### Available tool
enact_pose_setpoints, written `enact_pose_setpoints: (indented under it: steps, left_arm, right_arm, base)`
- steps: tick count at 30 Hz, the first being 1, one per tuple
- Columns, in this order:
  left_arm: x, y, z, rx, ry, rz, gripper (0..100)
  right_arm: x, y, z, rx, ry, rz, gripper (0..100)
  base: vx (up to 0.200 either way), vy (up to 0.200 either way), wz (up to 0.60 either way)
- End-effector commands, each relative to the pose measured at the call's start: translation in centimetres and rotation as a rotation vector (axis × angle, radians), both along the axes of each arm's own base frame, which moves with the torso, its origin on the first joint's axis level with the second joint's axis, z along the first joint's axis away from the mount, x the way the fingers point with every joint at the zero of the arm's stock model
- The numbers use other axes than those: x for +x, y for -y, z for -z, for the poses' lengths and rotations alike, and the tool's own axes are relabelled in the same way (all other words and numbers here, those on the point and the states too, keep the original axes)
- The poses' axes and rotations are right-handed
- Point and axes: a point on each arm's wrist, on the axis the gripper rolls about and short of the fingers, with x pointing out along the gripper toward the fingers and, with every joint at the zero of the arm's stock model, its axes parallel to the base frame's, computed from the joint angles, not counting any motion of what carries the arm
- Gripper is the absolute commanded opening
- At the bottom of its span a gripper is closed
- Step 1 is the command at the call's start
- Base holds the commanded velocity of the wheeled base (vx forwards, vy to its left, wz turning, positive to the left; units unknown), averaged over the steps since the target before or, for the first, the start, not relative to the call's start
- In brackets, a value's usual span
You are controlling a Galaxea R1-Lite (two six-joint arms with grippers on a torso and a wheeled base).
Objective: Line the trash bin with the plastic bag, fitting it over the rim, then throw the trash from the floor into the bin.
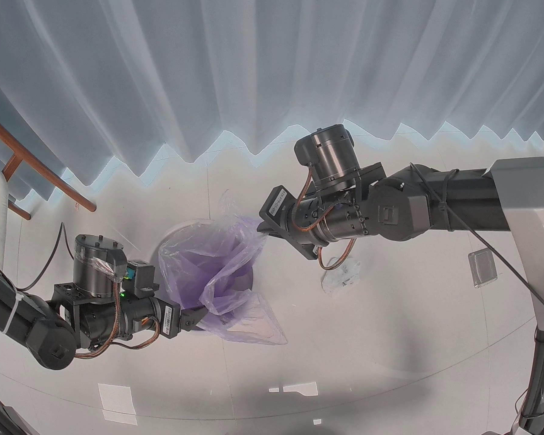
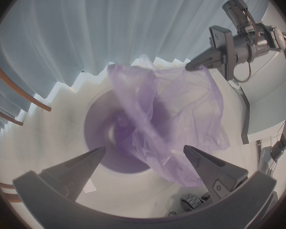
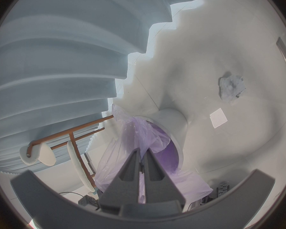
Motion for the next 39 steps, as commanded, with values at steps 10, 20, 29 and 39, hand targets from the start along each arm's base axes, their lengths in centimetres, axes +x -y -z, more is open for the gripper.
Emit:
enact_pose_setpoints:
  steps: [10, 20, 29, 39]
  left_arm:
    - [-0.1, 0.0, 1.5, 0.033, -0.055, -0.007, 100]
    - [0.0, 0.1, 1.7, 0.028, -0.061, -0.006, 0]
    - [-1.6, -0.6, 1.6, 0.028, -0.084, -0.007, 0]
    - [-0.8, -2.0, 0.1, -0.149, -0.077, 0.041, 0]
  right_arm:
    - [0.4, 1.0, -0.9, 0.012, 0.016, 0.025, 0]
    - [0.0, 1.2, -2.0, 0.030, 0.035, 0.028, 0]
    - [-0.8, 1.3, -2.9, 0.042, 0.044, 0.023, 0]
    - [-3.1, 0.3, -3.3, 0.016, 0.054, 0.004, 0]
  base:
    - [0.000, 0.000, 0.00]
    - [0.000, 0.000, 0.00]
    - [0.000, 0.000, 0.00]
    - [0.000, 0.000, 0.00]
